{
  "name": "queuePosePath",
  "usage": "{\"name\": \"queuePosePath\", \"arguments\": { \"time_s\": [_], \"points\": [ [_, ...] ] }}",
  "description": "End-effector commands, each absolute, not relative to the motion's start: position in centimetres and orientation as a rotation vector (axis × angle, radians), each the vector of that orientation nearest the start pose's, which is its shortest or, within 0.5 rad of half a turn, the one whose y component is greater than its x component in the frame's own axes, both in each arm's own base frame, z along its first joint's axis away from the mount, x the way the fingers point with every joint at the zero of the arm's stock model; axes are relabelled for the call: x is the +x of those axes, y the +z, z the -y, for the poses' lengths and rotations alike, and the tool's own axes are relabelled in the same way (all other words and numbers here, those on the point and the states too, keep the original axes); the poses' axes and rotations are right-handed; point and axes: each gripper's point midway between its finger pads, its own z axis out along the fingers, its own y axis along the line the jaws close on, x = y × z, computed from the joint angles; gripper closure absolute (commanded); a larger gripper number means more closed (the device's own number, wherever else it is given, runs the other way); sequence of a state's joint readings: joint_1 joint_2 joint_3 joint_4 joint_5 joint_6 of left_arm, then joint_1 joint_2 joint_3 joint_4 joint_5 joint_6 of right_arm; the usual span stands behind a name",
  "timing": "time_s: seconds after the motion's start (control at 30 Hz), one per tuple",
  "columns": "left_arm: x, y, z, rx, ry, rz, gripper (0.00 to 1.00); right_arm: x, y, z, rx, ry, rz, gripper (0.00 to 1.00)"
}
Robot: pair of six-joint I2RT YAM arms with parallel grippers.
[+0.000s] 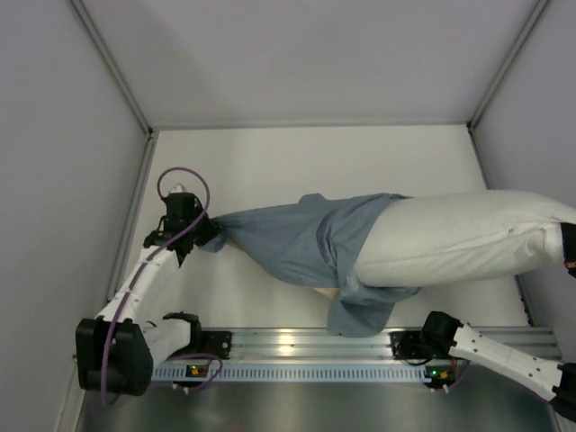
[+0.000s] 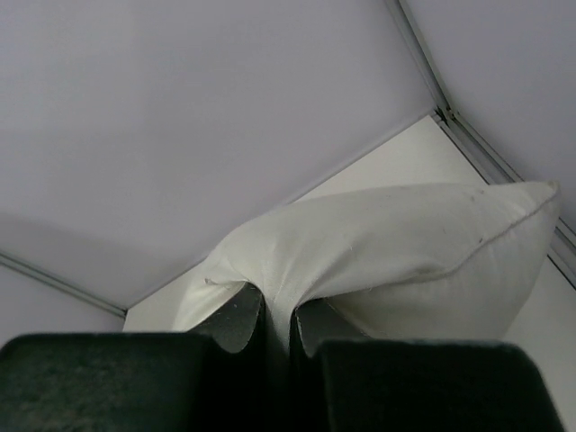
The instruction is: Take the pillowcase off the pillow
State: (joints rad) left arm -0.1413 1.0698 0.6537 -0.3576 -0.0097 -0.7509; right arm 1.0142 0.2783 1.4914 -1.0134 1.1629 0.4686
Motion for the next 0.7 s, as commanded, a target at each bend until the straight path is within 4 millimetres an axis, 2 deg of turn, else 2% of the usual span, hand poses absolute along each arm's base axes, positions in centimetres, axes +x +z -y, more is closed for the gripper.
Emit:
{"name": "queuePosePath", "arguments": {
  "time_s": [0.0, 0.17, 0.23, 0.27, 0.5, 0.67],
  "points": [
    [29.6, 11.9, 1.6, -0.808, -0.265, -2.234, 1.0, 9.3, 44.6, 16.4, 0.779, 0.423, -1.258, 1.0],
    [30.9, 14.1, -2.0, -0.868, -0.216, -2.18, 1.0, 8.6, 44.0, 18.4, 0.816, 0.412, -1.242, 1.0],
    [31.2, 14.4, -4.0, -0.917, -0.194, -2.161, 1.0, 8.3, 43.8, 19.3, 0.828, 0.404, -1.237, 1.0],
    [31.6, 14.7, -4.1, -0.908, -0.224, -2.164, 1.0, 8.2, 43.8, 19.6, 0.833, 0.404, -1.235, 1.0],
    [32.2, 15.8, -9.3, -1.024, -0.22, -2.106, 1.0, 7.4, 43.2, 21.9, 0.875, 0.405, -1.219, 1.0],
    [32.4, 16.1, -11.1, -1.063, -0.244, -2.089, 1.0, 7.1, 42.9, 22.7, 0.894, 0.398, -1.213, 1.0]
  ]
}}
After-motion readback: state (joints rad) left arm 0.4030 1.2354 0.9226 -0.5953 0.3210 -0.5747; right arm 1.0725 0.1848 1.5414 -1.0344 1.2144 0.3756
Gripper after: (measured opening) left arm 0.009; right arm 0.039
